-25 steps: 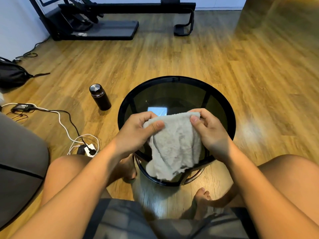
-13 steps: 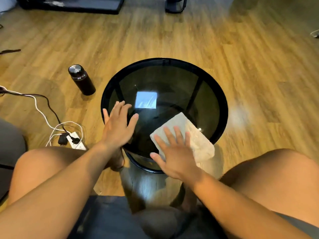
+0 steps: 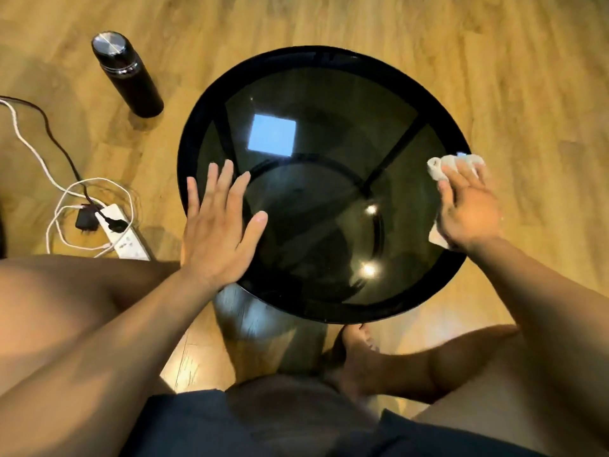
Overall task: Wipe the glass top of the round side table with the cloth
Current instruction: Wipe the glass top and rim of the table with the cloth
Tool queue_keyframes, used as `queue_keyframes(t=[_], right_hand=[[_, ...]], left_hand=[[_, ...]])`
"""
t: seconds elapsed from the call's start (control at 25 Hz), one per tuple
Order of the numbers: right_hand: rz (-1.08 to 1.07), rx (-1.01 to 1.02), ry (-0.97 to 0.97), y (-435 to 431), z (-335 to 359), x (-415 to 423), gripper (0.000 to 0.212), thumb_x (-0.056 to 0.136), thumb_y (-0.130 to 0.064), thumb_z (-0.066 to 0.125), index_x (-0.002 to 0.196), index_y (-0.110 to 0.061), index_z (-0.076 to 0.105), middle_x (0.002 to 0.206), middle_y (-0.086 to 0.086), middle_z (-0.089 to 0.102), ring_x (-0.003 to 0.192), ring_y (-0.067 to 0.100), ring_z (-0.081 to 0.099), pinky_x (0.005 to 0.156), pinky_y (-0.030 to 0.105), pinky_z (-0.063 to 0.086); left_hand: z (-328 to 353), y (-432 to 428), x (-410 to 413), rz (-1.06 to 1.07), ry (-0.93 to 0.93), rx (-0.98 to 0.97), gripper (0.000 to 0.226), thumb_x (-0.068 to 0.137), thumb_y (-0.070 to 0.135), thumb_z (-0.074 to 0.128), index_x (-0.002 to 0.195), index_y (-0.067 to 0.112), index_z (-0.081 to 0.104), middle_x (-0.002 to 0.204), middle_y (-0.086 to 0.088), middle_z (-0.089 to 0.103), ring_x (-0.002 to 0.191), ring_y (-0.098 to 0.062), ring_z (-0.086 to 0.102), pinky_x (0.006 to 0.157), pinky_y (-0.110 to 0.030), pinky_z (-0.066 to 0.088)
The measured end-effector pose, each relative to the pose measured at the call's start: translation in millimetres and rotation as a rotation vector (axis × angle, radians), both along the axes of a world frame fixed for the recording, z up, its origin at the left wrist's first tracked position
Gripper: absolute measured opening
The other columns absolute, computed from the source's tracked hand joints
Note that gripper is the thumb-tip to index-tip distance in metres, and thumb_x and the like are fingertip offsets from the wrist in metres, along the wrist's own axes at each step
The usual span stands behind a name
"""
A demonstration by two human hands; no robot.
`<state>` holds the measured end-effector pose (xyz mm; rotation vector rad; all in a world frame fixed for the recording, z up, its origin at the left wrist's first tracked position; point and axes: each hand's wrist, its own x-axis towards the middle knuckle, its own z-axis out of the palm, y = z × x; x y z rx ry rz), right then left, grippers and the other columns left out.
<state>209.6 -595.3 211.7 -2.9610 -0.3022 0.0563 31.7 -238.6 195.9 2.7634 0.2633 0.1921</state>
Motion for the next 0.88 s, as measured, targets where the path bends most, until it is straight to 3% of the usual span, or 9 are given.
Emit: queue_keyframes(t=[0.08, 0.2, 0.32, 0.36, 0.44, 0.56, 0.72, 0.8, 0.88], right_hand=[[-0.007, 0.12, -0.085, 43, 8, -39, 0.044, 0.103, -0.037, 0.031, 0.134, -0.023, 0.058, 0.145, 0.008, 0.053, 0.14, 0.033, 0.038, 0.112, 0.048, 0.034], [0.3, 0.171, -0.061, 121, 8, -122, 0.044, 0.1, -0.031, 0.035, 0.13, -0.016, 0.063, 0.138, 0.007, 0.059, 0.136, 0.034, 0.044, 0.11, 0.051, 0.037], [0.695, 0.12, 0.03, 187, -5, -199, 0.044, 0.095, -0.036, 0.038, 0.131, -0.024, 0.06, 0.143, -0.001, 0.055, 0.14, 0.024, 0.036, 0.111, 0.049, 0.035], [0.809, 0.124, 0.059, 196, -5, -206, 0.044, 0.094, -0.035, 0.041, 0.133, -0.024, 0.058, 0.146, -0.001, 0.052, 0.141, 0.024, 0.035, 0.111, 0.048, 0.032], [0.957, 0.161, 0.058, 186, -6, -185, 0.04, 0.094, -0.03, 0.048, 0.13, -0.022, 0.061, 0.144, 0.005, 0.054, 0.136, 0.03, 0.045, 0.107, 0.052, 0.038], [0.751, 0.077, -0.077, 130, 1, -98, 0.041, 0.08, -0.027, 0.065, 0.122, -0.028, 0.068, 0.132, 0.004, 0.062, 0.116, 0.035, 0.058, 0.086, 0.05, 0.049], [0.288, -0.11, -0.151, 48, 6, 49, 0.044, 0.093, -0.045, 0.037, 0.13, -0.035, 0.061, 0.14, 0.004, 0.055, 0.126, 0.036, 0.048, 0.104, 0.044, 0.037], [0.01, -0.009, -0.079, 42, 8, 80, 0.054, 0.091, -0.048, 0.031, 0.127, -0.025, 0.063, 0.138, 0.01, 0.057, 0.127, 0.038, 0.047, 0.108, 0.035, 0.027], [-0.05, 0.043, -0.088, 76, 13, 65, 0.053, 0.095, -0.047, 0.03, 0.122, -0.022, 0.067, 0.129, 0.008, 0.063, 0.124, 0.033, 0.051, 0.108, 0.04, 0.031]], left_hand=[[2, 2, 0, 0.007, -0.017, -0.021, 0.062, 0.1, 0.048, 0.026, 0.153, 0.016, 0.025, 0.165, -0.012, 0.017, 0.154, -0.026, 0.004, 0.124, -0.051, -0.002], [4, -1, -1, -0.013, -0.087, -0.123, 0.062, 0.099, 0.047, 0.026, 0.152, 0.015, 0.027, 0.165, -0.011, 0.019, 0.154, -0.024, 0.006, 0.124, -0.048, -0.002], [13, 6, 4, 0.122, -0.202, -0.62, 0.06, 0.094, 0.044, 0.027, 0.15, 0.02, 0.03, 0.165, -0.007, 0.018, 0.152, -0.011, 0.001, 0.123, -0.038, -0.007], [14, 13, 8, 0.151, -0.219, -0.686, 0.059, 0.094, 0.043, 0.026, 0.149, 0.021, 0.029, 0.165, -0.006, 0.017, 0.152, -0.01, -0.001, 0.123, -0.039, -0.01], [13, 24, 16, 0.126, -0.191, -0.553, 0.06, 0.097, 0.043, 0.023, 0.15, 0.018, 0.029, 0.166, -0.007, 0.016, 0.154, -0.016, -0.001, 0.122, -0.047, -0.011], [7, 26, 21, 0.088, -0.111, -0.309, 0.062, 0.099, 0.043, 0.02, 0.154, 0.015, 0.024, 0.166, -0.009, 0.015, 0.155, -0.021, 0.001, 0.123, -0.048, -0.011], [5, 26, 21, 0.092, -0.098, -0.266, 0.063, 0.098, 0.043, 0.022, 0.156, 0.017, 0.02, 0.166, -0.008, 0.015, 0.155, -0.02, 0.001, 0.123, -0.045, -0.009], [5, 27, 22, 0.109, -0.115, -0.29, 0.064, 0.098, 0.042, 0.024, 0.156, 0.015, 0.02, 0.166, -0.008, 0.016, 0.155, -0.02, 0.002, 0.124, -0.043, -0.008], [4, 25, 22, 0.116, -0.148, -0.306, 0.064, 0.098, 0.042, 0.027, 0.155, 0.013, 0.022, 0.165, -0.01, 0.018, 0.154, -0.021, 0.005, 0.124, -0.039, -0.007]])
